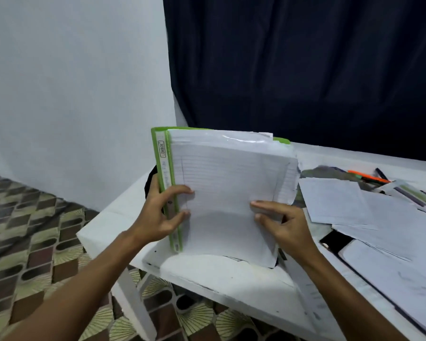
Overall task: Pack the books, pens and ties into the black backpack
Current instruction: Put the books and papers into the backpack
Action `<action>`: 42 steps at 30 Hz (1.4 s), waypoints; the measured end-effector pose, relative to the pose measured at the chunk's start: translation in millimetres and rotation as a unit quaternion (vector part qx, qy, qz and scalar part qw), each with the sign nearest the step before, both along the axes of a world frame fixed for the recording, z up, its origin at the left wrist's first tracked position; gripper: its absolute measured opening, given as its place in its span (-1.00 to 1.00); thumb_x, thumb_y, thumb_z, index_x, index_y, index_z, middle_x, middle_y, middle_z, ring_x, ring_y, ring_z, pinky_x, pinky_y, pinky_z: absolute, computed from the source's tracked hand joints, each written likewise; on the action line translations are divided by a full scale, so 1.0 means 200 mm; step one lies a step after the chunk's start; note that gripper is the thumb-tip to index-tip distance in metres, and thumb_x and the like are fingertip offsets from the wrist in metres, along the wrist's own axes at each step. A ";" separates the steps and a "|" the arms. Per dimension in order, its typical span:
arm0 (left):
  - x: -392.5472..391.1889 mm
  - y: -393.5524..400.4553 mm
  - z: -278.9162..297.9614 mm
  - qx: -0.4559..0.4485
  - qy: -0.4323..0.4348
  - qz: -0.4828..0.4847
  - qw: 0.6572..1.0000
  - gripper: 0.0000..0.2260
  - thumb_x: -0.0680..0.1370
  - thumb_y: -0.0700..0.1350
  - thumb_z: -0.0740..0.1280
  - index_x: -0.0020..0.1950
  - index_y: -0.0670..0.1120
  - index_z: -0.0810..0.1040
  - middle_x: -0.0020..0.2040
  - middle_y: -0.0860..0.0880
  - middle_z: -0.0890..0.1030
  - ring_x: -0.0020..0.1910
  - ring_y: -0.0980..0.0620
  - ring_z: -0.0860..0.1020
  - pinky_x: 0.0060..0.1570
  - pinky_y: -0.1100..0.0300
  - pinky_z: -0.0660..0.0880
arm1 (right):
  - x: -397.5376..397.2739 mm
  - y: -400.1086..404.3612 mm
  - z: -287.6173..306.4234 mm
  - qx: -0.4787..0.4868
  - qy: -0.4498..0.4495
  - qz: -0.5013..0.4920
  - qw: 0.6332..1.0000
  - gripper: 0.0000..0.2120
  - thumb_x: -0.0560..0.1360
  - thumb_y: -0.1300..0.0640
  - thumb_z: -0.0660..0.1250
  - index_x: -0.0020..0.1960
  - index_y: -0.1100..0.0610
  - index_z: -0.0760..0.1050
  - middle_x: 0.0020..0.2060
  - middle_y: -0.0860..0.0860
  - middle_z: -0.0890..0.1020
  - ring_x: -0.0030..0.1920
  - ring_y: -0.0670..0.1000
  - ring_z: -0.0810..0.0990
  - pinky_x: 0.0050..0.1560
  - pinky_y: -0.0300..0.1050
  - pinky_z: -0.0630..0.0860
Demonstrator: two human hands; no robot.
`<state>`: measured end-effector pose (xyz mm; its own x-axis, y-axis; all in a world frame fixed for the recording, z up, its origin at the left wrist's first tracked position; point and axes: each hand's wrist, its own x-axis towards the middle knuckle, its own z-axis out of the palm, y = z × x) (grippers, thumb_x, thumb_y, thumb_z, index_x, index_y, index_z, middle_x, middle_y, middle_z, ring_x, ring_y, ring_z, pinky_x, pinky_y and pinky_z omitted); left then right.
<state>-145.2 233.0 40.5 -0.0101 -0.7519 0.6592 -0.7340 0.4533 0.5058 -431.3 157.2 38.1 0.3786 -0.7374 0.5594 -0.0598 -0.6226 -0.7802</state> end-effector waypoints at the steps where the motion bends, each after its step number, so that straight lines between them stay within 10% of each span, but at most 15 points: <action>1: 0.00 -0.01 0.01 -0.002 0.012 -0.008 1.000 -0.71 0.41 0.02 0.42 0.13 0.13 0.56 0.24 0.07 0.31 0.33 0.10 0.31 0.25 0.39 0.37 | -0.01 -0.01 0.03 -0.002 -0.011 0.002 1.000 -0.57 0.38 0.49 0.42 0.03 -0.01 0.63 -0.09 -0.35 0.65 0.02 -0.23 0.64 0.07 -0.40 0.48; 7: -0.02 -0.01 -0.02 0.038 0.149 -0.059 0.986 -0.74 0.35 -0.03 0.42 0.00 0.24 0.68 0.18 -0.02 0.51 0.28 0.16 0.41 0.24 0.28 0.45 | 0.00 -0.01 0.04 -0.007 0.002 0.023 1.000 -0.52 0.38 0.48 0.42 0.09 -0.03 0.62 -0.07 -0.36 0.65 0.04 -0.25 0.63 0.07 -0.42 0.47; 16: 0.01 -0.04 -0.02 0.121 0.171 -0.096 0.973 -0.48 0.42 -0.39 0.38 -0.07 0.30 0.68 0.07 0.40 0.59 0.15 0.34 0.52 0.16 0.29 0.52 | -0.01 -0.06 0.00 -0.005 0.058 0.053 0.997 -0.55 0.42 0.46 0.39 0.15 0.01 0.57 0.03 -0.44 0.58 0.16 -0.27 0.56 0.16 -0.43 0.42; 25: -0.02 -0.06 -0.20 0.120 0.159 -0.019 0.980 -0.65 0.43 -0.44 0.42 -0.08 0.03 0.69 -0.09 0.18 0.69 0.02 0.23 0.61 0.09 0.39 0.47 | 0.02 -0.07 -0.04 -0.100 0.071 0.004 0.992 -0.61 0.40 0.43 0.39 0.19 0.19 0.54 0.08 -0.36 0.58 0.12 -0.26 0.59 0.18 -0.39 0.45; 36: -0.02 -0.12 -0.20 0.150 0.179 0.006 0.972 -0.61 0.40 -0.41 0.45 -0.09 0.12 0.66 0.07 0.09 0.62 0.15 0.26 0.49 0.25 0.27 0.44 | 0.03 -0.11 0.00 -0.052 0.143 0.028 0.988 -0.50 0.42 0.44 0.40 0.29 0.10 0.46 0.21 -0.12 0.54 0.22 -0.36 0.47 0.24 -0.45 0.35; 42: -0.03 -0.20 0.06 0.096 0.306 0.009 0.947 -0.55 0.35 -0.29 0.52 0.11 0.16 0.61 0.36 -0.03 0.43 0.36 -0.03 0.45 0.31 0.17 0.44 | 0.04 -0.18 0.20 0.112 -0.022 -0.036 0.993 -0.45 0.37 0.46 0.42 0.17 -0.09 0.55 0.16 -0.16 0.58 0.13 -0.34 0.52 0.22 -0.31 0.46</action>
